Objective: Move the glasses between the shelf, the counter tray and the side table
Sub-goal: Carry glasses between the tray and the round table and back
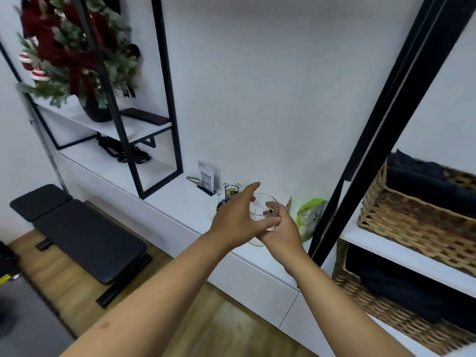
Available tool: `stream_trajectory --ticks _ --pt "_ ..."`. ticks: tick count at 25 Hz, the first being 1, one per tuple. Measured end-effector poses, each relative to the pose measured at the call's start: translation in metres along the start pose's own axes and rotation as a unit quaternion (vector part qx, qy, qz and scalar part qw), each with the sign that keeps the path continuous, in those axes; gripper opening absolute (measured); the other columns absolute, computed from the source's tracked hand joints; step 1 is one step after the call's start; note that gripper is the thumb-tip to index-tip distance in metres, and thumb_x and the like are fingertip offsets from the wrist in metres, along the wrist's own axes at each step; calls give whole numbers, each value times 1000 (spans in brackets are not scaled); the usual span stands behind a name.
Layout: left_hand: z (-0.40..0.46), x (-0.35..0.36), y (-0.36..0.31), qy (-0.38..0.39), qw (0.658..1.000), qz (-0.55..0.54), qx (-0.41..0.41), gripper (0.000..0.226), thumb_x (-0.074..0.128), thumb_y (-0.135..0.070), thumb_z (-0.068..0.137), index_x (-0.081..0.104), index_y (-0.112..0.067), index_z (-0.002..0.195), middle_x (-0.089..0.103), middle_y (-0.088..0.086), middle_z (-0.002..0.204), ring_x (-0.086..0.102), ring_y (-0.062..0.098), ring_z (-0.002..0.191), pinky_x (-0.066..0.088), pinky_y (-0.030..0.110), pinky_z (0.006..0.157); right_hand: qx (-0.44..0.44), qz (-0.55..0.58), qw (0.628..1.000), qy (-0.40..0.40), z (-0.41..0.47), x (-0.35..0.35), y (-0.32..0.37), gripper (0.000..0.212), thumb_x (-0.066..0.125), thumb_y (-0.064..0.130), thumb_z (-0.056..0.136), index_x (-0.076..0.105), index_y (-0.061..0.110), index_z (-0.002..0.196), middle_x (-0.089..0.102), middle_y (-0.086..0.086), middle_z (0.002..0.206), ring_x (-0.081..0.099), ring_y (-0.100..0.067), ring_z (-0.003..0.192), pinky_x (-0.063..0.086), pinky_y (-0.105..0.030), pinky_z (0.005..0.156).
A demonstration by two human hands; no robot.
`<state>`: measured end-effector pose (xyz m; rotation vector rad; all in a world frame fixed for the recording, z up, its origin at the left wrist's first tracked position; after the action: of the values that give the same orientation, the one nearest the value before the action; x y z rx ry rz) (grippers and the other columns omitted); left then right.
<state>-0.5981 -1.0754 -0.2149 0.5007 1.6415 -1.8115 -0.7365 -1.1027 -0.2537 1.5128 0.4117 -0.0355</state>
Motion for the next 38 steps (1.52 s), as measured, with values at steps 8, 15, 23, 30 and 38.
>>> stream_trajectory --ticks 8,15,23,30,38 --pt "97 -24 85 5 992 -86 -89 88 82 -65 73 42 -44 149 60 -22 117 68 9 108 52 33 98 12 60 993 103 114 58 -29 68 88 24 81 53 51 133 68 29 124 61 11 116 49 -21 97" --pt "177 -32 179 -33 926 -288 -243 68 79 -53 85 48 -35 144 65 0 125 75 22 102 64 44 88 93 127 973 169 217 98 -73 81 89 49 69 49 55 140 61 12 141 63 -8 124 60 -43 97" --pt "253 -22 251 -1 844 -423 -329 51 73 -52 91 60 -28 134 67 5 125 76 29 106 61 51 94 144 161 967 136 304 135 -83 58 84 17 87 59 38 135 70 7 132 72 -13 114 58 -50 100" --pt "320 -3 334 152 824 -404 -367 33 54 -57 101 65 -34 122 71 -3 126 70 18 115 54 47 106 115 -25 993 -1 374 152 -89 64 94 29 73 61 47 125 69 26 110 67 1 101 56 -24 87" --pt "359 27 428 168 890 -273 -324 36 52 -32 107 53 -37 143 58 -6 141 63 9 115 55 34 95 67 -235 969 -27 442 187 -142 84 92 29 70 49 33 142 60 5 127 60 -19 110 51 -40 95"
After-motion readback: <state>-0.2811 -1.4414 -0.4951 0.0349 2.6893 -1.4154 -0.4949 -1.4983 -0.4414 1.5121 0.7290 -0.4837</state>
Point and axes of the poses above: each hand's wrist, its own z-axis towards the middle knuckle, its own x-axis out of the palm, y = z × x, the point moved 2 cm from there along z, towards the middle knuckle
